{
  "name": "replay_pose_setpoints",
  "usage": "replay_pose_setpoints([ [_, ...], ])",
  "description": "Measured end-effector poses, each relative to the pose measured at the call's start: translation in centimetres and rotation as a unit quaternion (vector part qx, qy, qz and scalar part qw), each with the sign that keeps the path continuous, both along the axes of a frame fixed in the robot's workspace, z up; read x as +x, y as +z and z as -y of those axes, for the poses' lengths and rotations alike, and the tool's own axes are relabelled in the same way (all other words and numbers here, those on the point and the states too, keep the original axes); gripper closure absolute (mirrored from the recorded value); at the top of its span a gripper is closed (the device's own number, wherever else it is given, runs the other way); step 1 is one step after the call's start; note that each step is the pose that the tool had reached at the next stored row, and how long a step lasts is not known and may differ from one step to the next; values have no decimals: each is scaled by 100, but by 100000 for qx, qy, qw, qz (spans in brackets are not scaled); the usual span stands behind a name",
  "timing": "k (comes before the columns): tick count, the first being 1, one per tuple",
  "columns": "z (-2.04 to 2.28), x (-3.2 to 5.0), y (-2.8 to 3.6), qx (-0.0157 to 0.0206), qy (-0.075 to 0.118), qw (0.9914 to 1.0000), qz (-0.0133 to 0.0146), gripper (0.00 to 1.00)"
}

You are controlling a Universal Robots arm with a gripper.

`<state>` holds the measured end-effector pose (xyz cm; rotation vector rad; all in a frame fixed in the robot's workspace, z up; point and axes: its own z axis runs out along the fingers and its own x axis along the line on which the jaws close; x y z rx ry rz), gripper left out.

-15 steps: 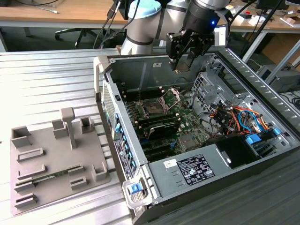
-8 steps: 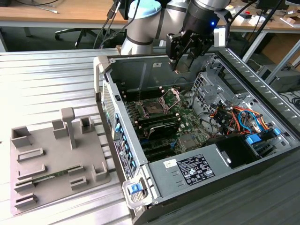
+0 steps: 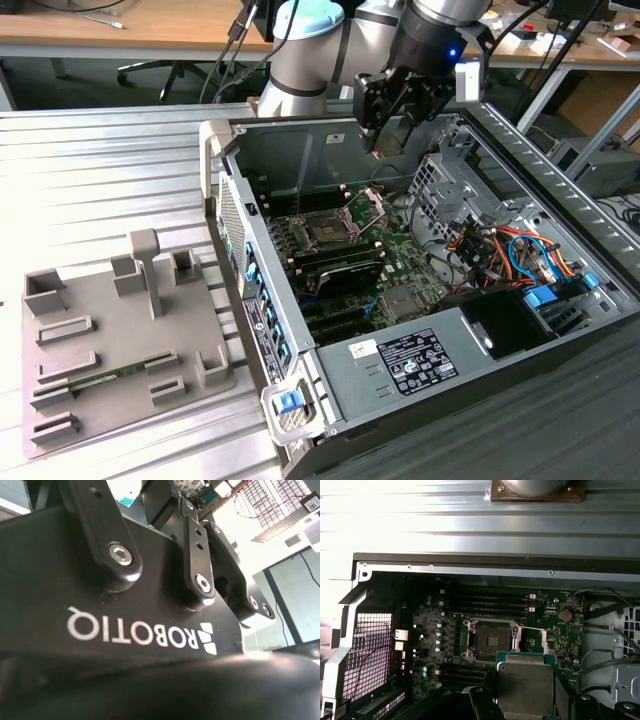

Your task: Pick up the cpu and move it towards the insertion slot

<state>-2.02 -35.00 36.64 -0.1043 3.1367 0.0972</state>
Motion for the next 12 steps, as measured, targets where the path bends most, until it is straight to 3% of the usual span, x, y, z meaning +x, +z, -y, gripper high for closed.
replay_pose_setpoints([
  [7,-6,-1,-24,2,-7,100000,7,45],
  [12,-48,0,-41,4,-570,99998,3,45],
])
